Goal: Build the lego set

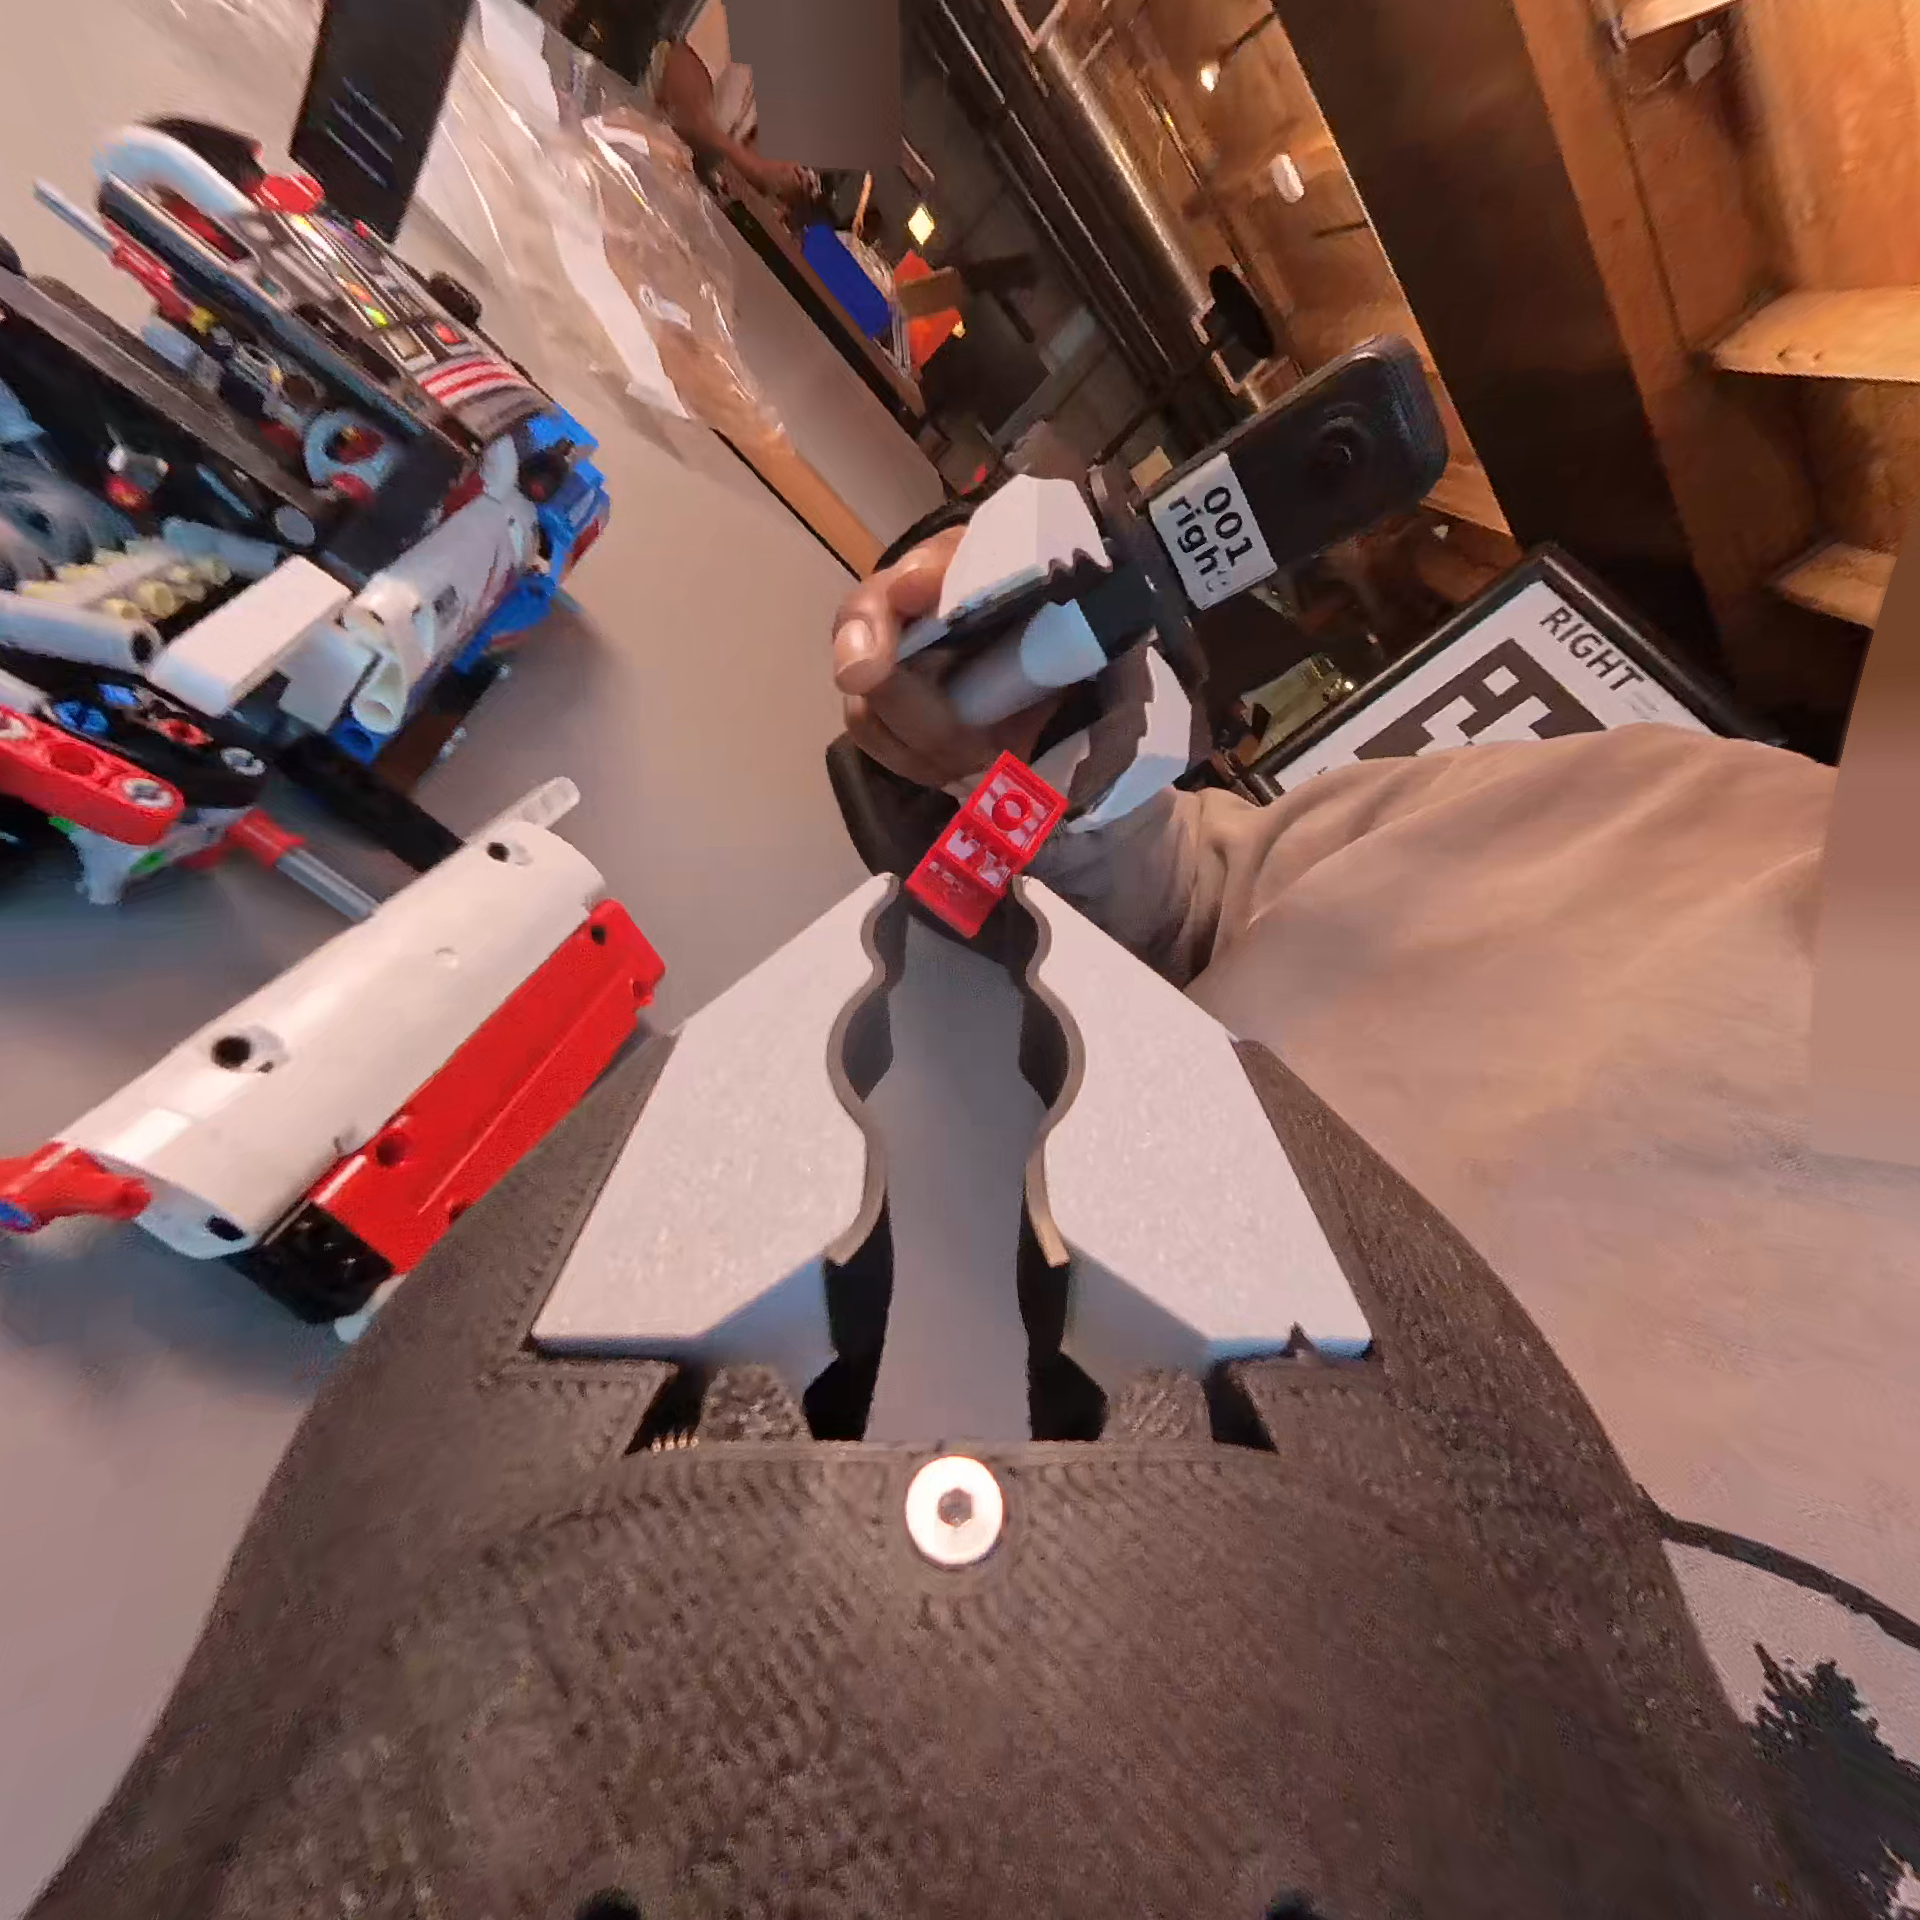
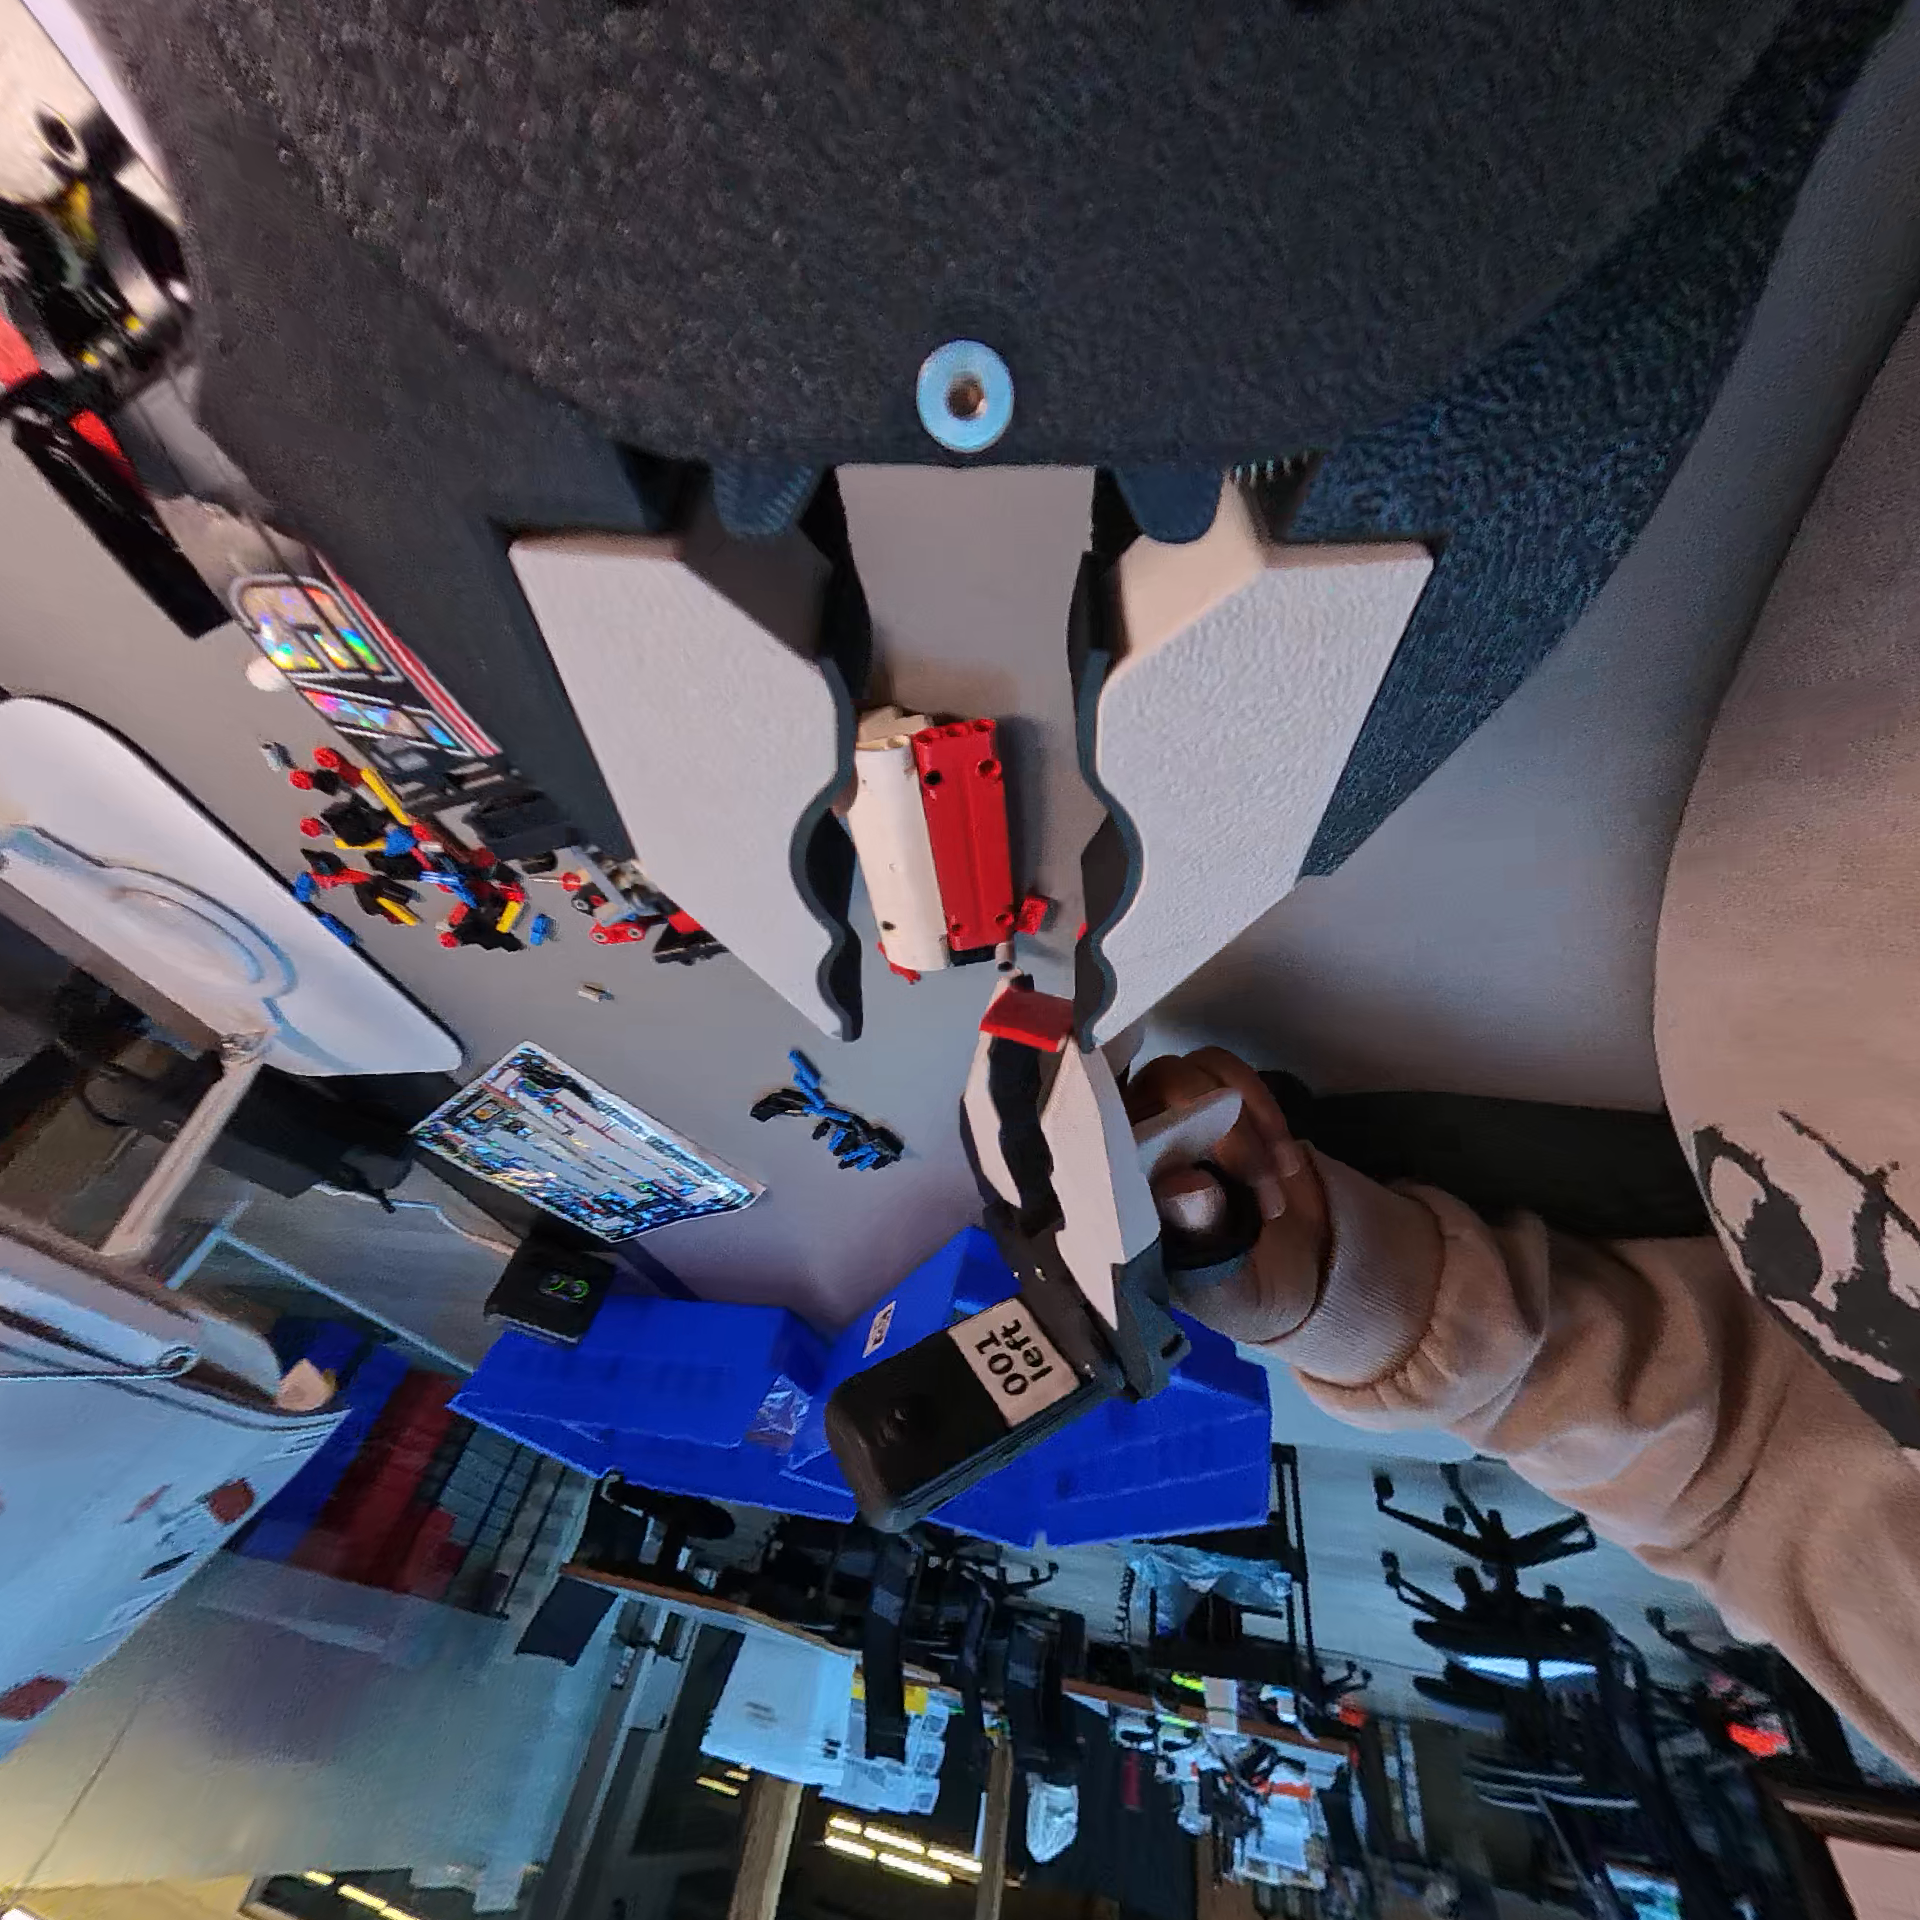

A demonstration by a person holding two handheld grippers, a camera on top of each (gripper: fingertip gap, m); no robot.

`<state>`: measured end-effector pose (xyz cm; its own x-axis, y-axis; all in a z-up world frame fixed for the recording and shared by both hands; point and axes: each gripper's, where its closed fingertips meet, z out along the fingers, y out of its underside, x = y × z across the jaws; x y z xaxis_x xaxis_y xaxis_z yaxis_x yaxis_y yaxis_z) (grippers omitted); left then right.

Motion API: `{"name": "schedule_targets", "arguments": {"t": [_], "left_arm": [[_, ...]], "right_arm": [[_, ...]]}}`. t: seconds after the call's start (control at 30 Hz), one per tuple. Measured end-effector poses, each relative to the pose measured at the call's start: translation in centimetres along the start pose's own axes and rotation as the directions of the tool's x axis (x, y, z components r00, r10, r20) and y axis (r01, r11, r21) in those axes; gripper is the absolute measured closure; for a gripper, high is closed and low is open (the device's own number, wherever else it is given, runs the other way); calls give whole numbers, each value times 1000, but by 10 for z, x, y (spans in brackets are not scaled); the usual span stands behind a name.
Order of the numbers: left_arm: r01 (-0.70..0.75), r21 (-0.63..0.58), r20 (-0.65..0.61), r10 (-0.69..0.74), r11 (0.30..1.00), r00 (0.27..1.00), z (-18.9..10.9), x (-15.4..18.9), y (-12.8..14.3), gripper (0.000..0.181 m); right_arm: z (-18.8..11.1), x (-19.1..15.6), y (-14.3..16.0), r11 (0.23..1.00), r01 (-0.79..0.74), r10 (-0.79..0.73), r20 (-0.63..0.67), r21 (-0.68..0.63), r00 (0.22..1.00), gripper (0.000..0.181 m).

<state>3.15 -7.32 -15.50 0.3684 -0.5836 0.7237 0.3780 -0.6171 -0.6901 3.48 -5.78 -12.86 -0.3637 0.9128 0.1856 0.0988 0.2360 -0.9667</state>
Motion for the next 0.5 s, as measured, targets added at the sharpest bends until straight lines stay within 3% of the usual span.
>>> {"name": "schedule_targets", "arguments": {"t": [0.33, 0.4, 0.5], "left_arm": [[52, -183, 32, -47, 982, 998, 3, -5, 31, 167], [3, -158, 50, 5, 987, 999, -7, -5, 19, 156], [-173, -130, 226, 199, 976, 954, -43, -21, -10, 152]], "right_arm": [[12, -40, 32, 982, 153, -133, 174, -111, 976, 166], [10, -36, 41, 981, 94, -65, 168, -172, 984, 166], [1, -38, 82, 900, -81, 175, 186, -428, 967, 167]]}}
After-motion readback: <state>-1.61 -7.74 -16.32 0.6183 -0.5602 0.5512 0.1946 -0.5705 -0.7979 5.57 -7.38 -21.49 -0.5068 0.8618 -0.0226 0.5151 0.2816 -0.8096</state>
